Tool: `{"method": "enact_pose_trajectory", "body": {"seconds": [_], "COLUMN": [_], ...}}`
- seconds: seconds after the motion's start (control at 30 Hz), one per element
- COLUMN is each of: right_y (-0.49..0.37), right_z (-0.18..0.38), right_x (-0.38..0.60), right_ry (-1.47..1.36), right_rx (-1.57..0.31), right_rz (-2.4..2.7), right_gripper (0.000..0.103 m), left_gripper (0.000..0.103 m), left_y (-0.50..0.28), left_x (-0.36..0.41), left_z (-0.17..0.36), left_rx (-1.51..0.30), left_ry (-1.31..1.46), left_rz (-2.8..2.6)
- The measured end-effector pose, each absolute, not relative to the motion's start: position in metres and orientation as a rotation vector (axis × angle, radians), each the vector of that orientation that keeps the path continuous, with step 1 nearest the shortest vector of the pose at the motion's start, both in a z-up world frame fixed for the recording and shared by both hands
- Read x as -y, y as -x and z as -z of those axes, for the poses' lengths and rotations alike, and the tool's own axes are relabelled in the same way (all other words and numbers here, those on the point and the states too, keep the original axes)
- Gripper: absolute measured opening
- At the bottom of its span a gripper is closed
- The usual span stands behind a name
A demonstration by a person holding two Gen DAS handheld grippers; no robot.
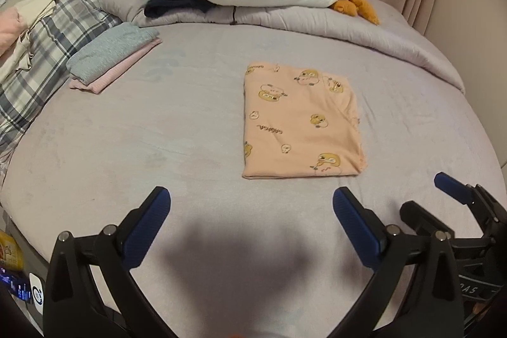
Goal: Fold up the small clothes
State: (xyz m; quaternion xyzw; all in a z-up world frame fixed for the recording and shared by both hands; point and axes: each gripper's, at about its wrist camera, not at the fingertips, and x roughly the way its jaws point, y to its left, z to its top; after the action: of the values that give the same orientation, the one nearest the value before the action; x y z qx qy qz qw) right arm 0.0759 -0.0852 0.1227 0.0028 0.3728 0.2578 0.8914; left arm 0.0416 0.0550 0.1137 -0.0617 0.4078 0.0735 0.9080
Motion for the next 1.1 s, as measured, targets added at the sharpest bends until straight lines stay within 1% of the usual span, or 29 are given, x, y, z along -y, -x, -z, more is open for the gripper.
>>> {"method": "enact_pose_trajectory", "body": {"seconds": [0.2,0.5,0.53,0.6,0.63,0.87,1.1], "right_y": [-0.068,-0.069,-0.068,-0.068,-0.067,-0.071,-0.086], "right_z": [-0.132,-0.146,-0.146,-0.147,-0.148,-0.152,-0.136], "right_x": [0.084,0.076,0.075,0.072,0.071,0.067,0.062], "right_ry": [0.019,0.031,0.037,0.044,0.046,0.043,0.029], "right_rx": [-0.749,-0.736,-0.738,-0.737,-0.735,-0.729,-0.781], "right_rz": [-0.527,-0.509,-0.507,-0.507,-0.508,-0.518,-0.479], "right_gripper": [0.089,0.09,0.091,0.1,0.101,0.102,0.102], "left_gripper": [0.103,0.103,0.103,0.103,0.103,0.103,0.103], "left_y": [-0.039,-0.031,-0.03,-0.03,-0.029,-0.033,-0.046], "left_x": [-0.055,-0.061,-0.062,-0.063,-0.063,-0.065,-0.068], "left_z": [-0.121,-0.132,-0.133,-0.133,-0.133,-0.127,-0.112], "left_rx": [-0.842,-0.828,-0.822,-0.827,-0.828,-0.851,-0.894], "left_ry": [0.171,0.149,0.143,0.136,0.131,0.142,0.133], "left_rz": [-0.11,-0.199,-0.213,-0.224,-0.222,-0.207,-0.226]}}
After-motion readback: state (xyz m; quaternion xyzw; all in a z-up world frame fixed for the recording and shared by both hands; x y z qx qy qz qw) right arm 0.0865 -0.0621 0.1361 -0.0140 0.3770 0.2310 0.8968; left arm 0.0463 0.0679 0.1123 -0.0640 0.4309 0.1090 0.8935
